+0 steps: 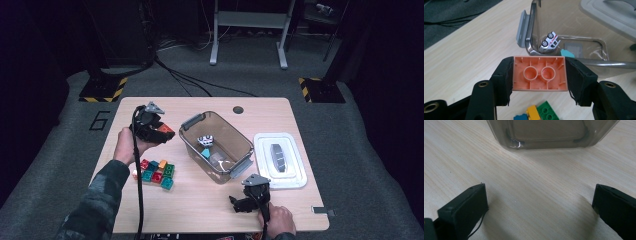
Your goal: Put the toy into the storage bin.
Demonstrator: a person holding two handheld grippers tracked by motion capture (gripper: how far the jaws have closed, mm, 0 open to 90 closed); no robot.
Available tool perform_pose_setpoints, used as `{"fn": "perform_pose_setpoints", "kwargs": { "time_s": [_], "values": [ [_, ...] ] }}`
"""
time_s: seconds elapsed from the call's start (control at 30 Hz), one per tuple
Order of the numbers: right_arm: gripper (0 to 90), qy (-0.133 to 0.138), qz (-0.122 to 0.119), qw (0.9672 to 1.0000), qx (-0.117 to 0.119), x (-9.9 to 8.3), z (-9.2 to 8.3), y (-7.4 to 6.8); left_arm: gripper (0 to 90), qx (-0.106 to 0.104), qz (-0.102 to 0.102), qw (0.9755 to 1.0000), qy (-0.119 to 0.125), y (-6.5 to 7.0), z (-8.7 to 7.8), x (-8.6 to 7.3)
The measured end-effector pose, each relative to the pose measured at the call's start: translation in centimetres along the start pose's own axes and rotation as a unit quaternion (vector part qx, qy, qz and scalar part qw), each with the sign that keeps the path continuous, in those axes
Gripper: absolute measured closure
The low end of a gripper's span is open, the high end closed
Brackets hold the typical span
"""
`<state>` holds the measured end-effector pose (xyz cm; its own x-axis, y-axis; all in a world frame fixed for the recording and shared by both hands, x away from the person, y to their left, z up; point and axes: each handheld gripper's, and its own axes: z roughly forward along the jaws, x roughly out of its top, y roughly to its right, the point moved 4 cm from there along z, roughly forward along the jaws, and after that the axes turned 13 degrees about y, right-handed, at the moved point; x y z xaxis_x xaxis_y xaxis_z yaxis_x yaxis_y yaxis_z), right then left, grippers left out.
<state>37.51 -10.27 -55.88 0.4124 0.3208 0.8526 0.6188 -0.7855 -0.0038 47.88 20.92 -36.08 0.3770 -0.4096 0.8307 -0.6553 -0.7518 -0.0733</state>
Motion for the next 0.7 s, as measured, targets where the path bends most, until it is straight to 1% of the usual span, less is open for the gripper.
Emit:
{"fn": "perform_pose_setpoints", "kwargs": {
  "time_s": [0.17,0.27,0.33,0.47,0.57,0.63,0.67,0.7],
  "values": [
    [0.0,0.000,0.000,1.0000,0.000,0.0,0.0,0.0,43.2,-0.004,0.012,0.9999,0.002,0.3,1.1,1.4],
    [0.0,0.000,0.000,1.0000,0.000,0.0,0.0,0.0,43.2,-0.011,0.020,0.9997,-0.005,0.7,2.3,1.9],
    [0.0,0.000,0.000,1.0000,0.000,0.0,0.0,0.0,43.1,-0.016,0.020,0.9997,-0.005,1.0,3.2,2.1],
    [0.0,-0.001,-0.001,1.0000,0.001,0.0,0.0,0.0,43.1,-0.031,0.021,0.9992,-0.013,1.7,4.9,2.2],
    [0.0,0.001,0.003,1.0000,0.002,0.0,0.0,-0.1,43.1,-0.039,0.025,0.9987,-0.021,2.2,6.1,2.1],
    [0.0,-0.001,-0.001,1.0000,0.002,0.0,0.0,0.0,43.1,-0.044,0.022,0.9985,-0.026,2.5,6.8,1.9],
    [0.0,0.000,0.002,1.0000,0.002,0.0,0.0,0.0,43.1,-0.046,0.023,0.9982,-0.031,2.6,7.1,1.7],
    [0.0,-0.001,-0.003,1.0000,0.001,0.0,0.0,0.1,43.1,-0.047,0.023,0.9980,-0.034,2.8,7.4,1.6]
  ]
}}
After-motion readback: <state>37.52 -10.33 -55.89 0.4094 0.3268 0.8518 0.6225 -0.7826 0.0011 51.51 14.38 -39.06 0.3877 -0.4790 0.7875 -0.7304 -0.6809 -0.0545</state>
